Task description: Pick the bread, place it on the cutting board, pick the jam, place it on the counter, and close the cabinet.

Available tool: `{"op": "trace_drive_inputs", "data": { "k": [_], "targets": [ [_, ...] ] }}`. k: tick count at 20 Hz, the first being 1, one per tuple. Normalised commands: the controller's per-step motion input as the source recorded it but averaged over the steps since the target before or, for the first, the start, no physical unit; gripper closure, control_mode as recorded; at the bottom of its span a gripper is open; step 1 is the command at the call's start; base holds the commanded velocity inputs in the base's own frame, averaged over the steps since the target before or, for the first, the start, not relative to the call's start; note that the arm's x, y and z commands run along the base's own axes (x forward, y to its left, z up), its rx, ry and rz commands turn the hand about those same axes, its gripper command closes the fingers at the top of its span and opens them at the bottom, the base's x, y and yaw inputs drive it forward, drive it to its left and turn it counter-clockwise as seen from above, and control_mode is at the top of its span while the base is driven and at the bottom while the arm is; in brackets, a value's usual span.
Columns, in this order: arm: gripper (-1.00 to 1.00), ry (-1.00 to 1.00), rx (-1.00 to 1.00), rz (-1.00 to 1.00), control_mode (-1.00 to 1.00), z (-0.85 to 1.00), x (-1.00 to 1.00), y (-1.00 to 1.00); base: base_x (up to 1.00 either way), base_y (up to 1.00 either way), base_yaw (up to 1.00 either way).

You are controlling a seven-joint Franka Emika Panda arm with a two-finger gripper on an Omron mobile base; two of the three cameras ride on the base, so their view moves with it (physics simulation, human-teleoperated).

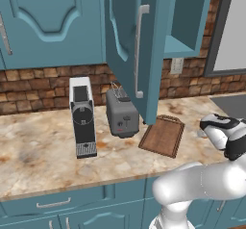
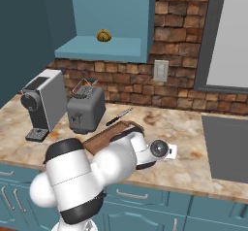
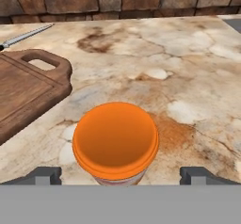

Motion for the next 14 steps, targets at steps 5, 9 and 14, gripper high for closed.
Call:
{"op": "trace_drive_inputs", "data": {
  "k": [5, 9, 14],
  "targets": [
    [-1.00, 0.00, 0.00, 0.00, -1.00, 0.14, 0.00, 0.00, 0.00, 0.00, 0.00],
    [-1.00, -0.01, 0.00, 0.00, -1.00, 0.19, 0.00, 0.00, 0.00, 0.00, 0.00],
    [-1.00, -0.01, 0.00, 0.00, -1.00, 0.16, -0.01, 0.00, 0.00, 0.00, 0.00]
  ]
}}
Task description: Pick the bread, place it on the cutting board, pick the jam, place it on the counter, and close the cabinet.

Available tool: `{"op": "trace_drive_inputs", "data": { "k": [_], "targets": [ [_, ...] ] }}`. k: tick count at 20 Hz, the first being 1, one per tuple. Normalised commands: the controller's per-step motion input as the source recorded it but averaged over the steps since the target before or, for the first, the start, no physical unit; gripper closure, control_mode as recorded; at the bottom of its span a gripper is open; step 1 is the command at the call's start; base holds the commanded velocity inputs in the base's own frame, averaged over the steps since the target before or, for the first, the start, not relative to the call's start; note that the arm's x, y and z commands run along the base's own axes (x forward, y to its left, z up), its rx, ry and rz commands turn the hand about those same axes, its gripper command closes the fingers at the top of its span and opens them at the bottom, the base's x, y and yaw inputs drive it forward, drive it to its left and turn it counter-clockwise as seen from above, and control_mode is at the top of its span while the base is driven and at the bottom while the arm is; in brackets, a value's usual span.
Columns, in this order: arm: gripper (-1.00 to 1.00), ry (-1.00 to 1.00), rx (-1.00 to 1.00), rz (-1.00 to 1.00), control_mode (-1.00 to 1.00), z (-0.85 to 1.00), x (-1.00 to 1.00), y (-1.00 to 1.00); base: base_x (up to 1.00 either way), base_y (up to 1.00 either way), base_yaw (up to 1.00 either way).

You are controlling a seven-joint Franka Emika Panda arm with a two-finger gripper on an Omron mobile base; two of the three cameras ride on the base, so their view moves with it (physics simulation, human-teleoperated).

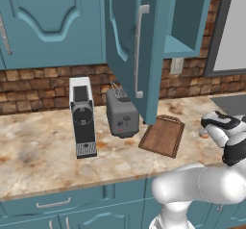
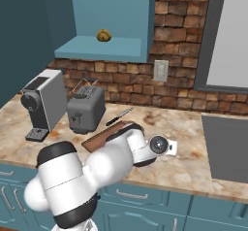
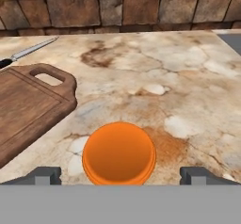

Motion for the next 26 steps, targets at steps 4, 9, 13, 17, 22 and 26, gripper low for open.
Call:
{"op": "trace_drive_inputs", "data": {
  "k": [4, 9, 13, 17, 22, 26],
  "targets": [
    [-1.00, -0.01, 0.00, 0.00, -1.00, 0.17, -0.08, 0.00, 0.00, 0.00, 0.00],
    [-1.00, 0.00, 0.00, 0.00, -1.00, 0.14, -0.10, 0.00, 0.00, 0.00, 0.00],
    [-1.00, 0.00, 0.00, 0.00, -1.00, 0.10, -0.06, 0.00, 0.00, 0.00, 0.00],
    [-1.00, -0.01, 0.00, 0.00, -1.00, 0.07, -0.06, -0.01, 0.00, 0.00, 0.00],
    [-1.00, -0.03, 0.00, 0.00, -1.00, 0.00, -0.16, -0.03, 0.00, 0.00, 0.00],
    [-1.00, -0.01, 0.00, 0.00, -1.00, 0.03, -0.09, 0.00, 0.00, 0.00, 0.00]
  ]
}}
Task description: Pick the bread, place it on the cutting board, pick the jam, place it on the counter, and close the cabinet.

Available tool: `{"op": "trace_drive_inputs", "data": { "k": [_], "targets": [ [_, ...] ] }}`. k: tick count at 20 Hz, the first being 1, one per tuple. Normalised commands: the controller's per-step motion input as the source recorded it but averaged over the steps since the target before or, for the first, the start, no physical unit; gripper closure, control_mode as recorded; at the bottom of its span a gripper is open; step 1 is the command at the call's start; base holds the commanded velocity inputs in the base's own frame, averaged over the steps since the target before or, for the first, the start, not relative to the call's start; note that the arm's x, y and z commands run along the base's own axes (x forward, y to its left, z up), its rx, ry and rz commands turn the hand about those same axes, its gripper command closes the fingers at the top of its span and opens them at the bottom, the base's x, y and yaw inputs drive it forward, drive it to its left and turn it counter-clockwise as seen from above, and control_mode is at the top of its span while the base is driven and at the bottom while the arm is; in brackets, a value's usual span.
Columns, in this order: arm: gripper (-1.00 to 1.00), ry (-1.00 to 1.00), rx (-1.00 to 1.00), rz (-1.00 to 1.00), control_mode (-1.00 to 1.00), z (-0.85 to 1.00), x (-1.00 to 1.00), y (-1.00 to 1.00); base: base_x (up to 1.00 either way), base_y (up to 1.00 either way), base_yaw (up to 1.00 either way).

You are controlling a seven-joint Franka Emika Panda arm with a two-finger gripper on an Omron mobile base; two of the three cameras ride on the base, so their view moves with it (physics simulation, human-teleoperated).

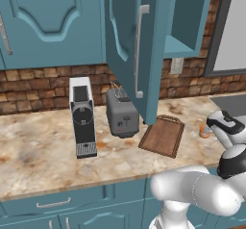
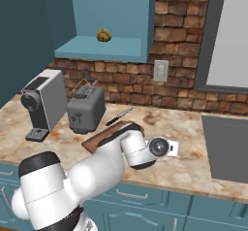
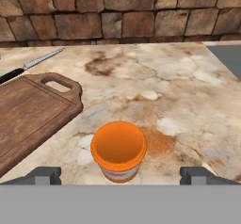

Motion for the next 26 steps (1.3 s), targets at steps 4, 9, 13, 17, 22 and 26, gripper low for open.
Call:
{"op": "trace_drive_inputs", "data": {
  "k": [4, 9, 13, 17, 22, 26],
  "targets": [
    [-1.00, -0.02, 0.00, 0.00, -1.00, 0.08, -0.10, 0.00, 0.00, 0.00, 0.00],
    [-1.00, -0.01, 0.00, 0.00, -1.00, 0.13, -0.16, 0.00, 0.00, 0.00, 0.00],
    [-1.00, 0.00, 0.00, 0.00, -1.00, 0.20, -0.11, 0.00, 0.00, 0.00, 0.00],
    [-1.00, -0.03, 0.00, 0.00, -1.00, 0.22, -0.13, 0.00, 0.00, 0.00, 0.00],
    [-1.00, -0.04, 0.00, 0.00, -1.00, 0.25, -0.12, 0.01, 0.00, 0.00, 0.00],
    [-1.00, -0.05, 0.00, -0.01, -1.00, 0.29, -0.11, 0.03, 0.00, 0.00, 0.00]
  ]
}}
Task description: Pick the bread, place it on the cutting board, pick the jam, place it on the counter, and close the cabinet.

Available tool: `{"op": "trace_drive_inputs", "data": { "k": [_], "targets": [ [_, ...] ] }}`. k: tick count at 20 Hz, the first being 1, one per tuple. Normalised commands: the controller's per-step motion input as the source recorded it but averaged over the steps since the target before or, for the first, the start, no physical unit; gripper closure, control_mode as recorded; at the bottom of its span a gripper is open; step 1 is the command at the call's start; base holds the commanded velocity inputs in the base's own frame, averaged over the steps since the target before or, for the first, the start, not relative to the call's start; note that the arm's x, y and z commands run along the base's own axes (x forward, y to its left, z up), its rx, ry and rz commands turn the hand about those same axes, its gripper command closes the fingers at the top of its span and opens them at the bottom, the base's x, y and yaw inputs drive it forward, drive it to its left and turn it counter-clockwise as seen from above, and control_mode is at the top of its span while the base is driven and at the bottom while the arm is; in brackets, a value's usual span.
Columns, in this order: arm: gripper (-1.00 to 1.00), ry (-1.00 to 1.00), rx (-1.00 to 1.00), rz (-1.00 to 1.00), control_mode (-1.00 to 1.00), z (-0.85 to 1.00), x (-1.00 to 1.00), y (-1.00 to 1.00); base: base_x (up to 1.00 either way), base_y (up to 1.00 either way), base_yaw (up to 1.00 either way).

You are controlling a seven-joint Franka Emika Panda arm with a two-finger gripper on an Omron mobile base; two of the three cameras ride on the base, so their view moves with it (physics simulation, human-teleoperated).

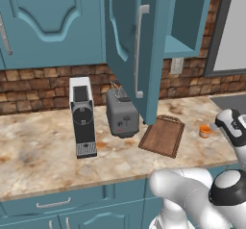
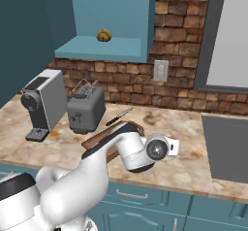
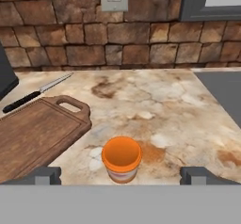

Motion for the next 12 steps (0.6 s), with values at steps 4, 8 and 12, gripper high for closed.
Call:
{"op": "trace_drive_inputs", "data": {
  "k": [4, 8, 12],
  "targets": [
    [-1.00, -0.05, 0.00, 0.00, -1.00, 0.35, -0.18, 0.01, 0.00, 0.00, 0.00],
    [-1.00, -0.04, 0.00, 0.00, -1.00, 0.28, -0.14, 0.02, 0.00, 0.00, 0.00],
    [-1.00, -0.03, 0.00, 0.00, -1.00, 0.28, -0.15, 0.08, 0.00, 0.00, 0.00]
  ]
}}
